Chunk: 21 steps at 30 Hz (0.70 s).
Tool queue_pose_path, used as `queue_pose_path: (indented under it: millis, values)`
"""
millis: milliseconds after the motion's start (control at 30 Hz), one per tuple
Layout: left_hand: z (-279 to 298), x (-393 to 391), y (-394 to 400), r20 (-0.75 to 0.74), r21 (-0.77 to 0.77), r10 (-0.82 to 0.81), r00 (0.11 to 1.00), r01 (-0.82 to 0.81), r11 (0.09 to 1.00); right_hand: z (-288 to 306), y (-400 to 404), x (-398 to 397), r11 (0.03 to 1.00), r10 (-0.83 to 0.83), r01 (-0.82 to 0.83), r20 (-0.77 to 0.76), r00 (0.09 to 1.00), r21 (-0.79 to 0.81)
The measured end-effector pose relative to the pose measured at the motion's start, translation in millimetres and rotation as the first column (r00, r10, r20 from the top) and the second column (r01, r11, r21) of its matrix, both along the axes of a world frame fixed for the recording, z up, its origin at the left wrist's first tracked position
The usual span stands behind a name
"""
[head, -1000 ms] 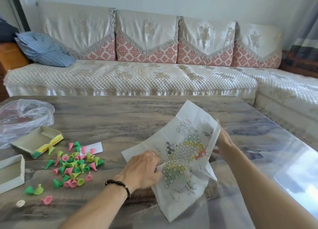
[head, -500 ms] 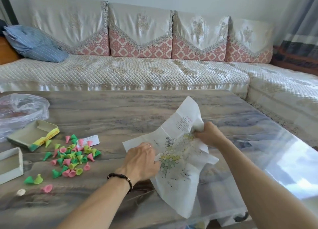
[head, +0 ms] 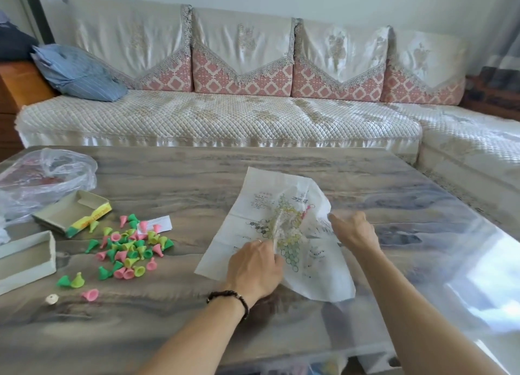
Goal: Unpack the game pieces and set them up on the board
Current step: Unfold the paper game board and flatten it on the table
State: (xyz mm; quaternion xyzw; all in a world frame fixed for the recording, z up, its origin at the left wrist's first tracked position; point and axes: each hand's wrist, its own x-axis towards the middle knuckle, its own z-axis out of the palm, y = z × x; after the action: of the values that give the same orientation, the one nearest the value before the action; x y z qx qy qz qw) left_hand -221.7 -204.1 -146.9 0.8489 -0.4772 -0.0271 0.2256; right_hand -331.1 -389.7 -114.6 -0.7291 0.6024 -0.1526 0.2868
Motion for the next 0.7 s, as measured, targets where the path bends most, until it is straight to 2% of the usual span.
queue_pose_path:
  millis: [67,133,267,367,433,500,567,633,700]
  values:
    - [1,-16,-6,0.014,-0.018,0.005,1.0,-0.005,1.0,-2,11,-17,0.98,0.097,-0.1,0.028,0.995,0.171]
    - [4,-30,-6,0.069,0.011,-0.027,0.997,0.026,1.0,-4,21,-24,0.958,0.179,-0.204,0.131,0.975,0.204]
    - [11,-37,3,0.137,-0.016,-0.076,0.988,0.079,0.997,-1,28,-37,0.953,0.283,-0.299,0.199,0.938,0.054]
    - [11,-27,5,0.16,0.031,-0.137,0.977,0.134,0.991,3,19,-62,0.941,0.338,-0.333,0.173,0.925,-0.059]
    - [6,-23,3,0.179,0.074,-0.171,0.969,0.16,0.984,4,11,-79,0.936,0.342,-0.327,0.12,0.932,-0.129]
    - [2,-22,0,0.211,0.115,-0.216,0.953,0.196,0.974,1,6,-92,0.914,0.353,-0.35,-0.022,0.935,-0.205]
    - [0,-21,-4,0.214,0.141,-0.252,0.944,0.225,0.964,-4,5,-99,0.924,0.273,-0.304,-0.156,0.949,-0.233]
    - [-1,-17,-7,0.218,0.119,-0.216,0.952,0.193,0.974,-10,4,-101,0.947,0.191,-0.236,-0.209,0.959,-0.217]
    - [-1,-6,-5,0.258,0.089,-0.101,0.961,0.081,0.993,-15,4,-95,0.96,0.159,-0.208,-0.243,0.957,-0.19]
